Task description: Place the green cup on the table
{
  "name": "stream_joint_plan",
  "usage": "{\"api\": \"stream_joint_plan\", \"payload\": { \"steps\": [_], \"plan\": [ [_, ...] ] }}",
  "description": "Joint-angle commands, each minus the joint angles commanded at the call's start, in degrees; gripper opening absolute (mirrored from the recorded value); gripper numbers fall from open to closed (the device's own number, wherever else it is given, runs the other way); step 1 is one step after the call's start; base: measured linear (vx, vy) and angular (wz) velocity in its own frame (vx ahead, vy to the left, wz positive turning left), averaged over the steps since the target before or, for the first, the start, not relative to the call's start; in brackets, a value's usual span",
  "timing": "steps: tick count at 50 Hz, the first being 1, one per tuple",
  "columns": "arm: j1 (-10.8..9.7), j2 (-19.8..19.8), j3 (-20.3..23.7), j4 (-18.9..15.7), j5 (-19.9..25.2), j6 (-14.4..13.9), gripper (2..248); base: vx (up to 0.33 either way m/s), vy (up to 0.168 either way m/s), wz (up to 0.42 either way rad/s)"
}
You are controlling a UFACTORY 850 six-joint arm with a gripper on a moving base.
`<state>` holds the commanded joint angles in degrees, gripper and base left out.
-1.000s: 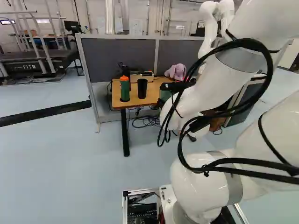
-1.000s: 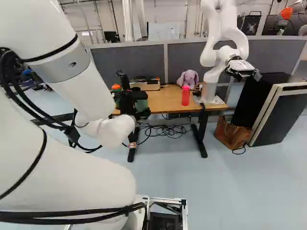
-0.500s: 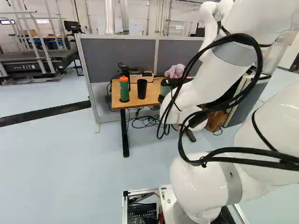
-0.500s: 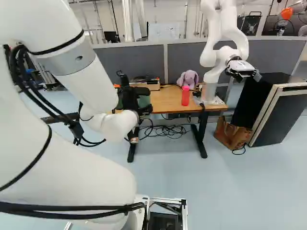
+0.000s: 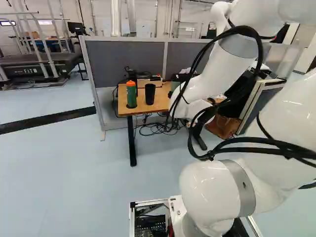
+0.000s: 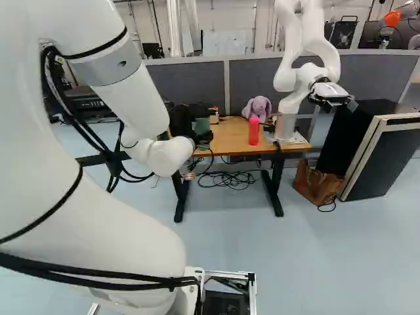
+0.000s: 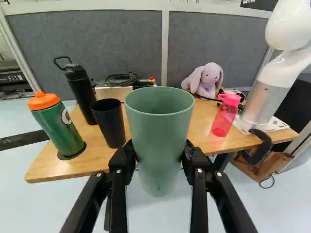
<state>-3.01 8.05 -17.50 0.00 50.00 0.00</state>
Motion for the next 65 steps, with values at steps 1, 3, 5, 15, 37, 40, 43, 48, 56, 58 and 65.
{"api": "stream_joint_plan", "payload": {
  "steps": [1,3,5,15,37,40,43,48,56,58,65],
  "plan": [
    [0.0,-0.2,-0.3,0.0,0.0,0.0,117,0.000,0.000,0.000],
    [-0.1,-0.6,-1.0,0.0,0.0,0.0,117,0.000,0.000,0.000],
    [-0.1,-0.9,-1.6,0.0,0.0,0.0,117,0.000,0.000,0.000],
    [-0.3,-3.1,-4.7,0.0,0.0,0.0,117,0.000,0.000,0.000],
    [-0.4,-9.8,-11.4,0.0,0.0,0.0,117,0.000,0.000,0.000],
    [-0.4,-10.8,-12.4,0.0,0.0,0.0,117,0.000,0.000,0.000],
    [-0.4,-11.6,-13.3,0.0,0.0,0.0,117,0.000,0.000,0.000],
    [-0.4,-13.1,-14.8,0.0,0.0,0.0,117,0.000,0.000,0.000],
    [-0.4,-15.4,-17.3,0.0,0.0,0.0,117,0.000,0.000,0.000],
    [-0.4,-16.0,-17.9,0.0,0.0,0.0,117,0.000,0.000,0.000],
    [-0.4,-18.6,-20.1,0.0,0.0,0.0,117,0.000,0.000,0.000]
  ]
}}
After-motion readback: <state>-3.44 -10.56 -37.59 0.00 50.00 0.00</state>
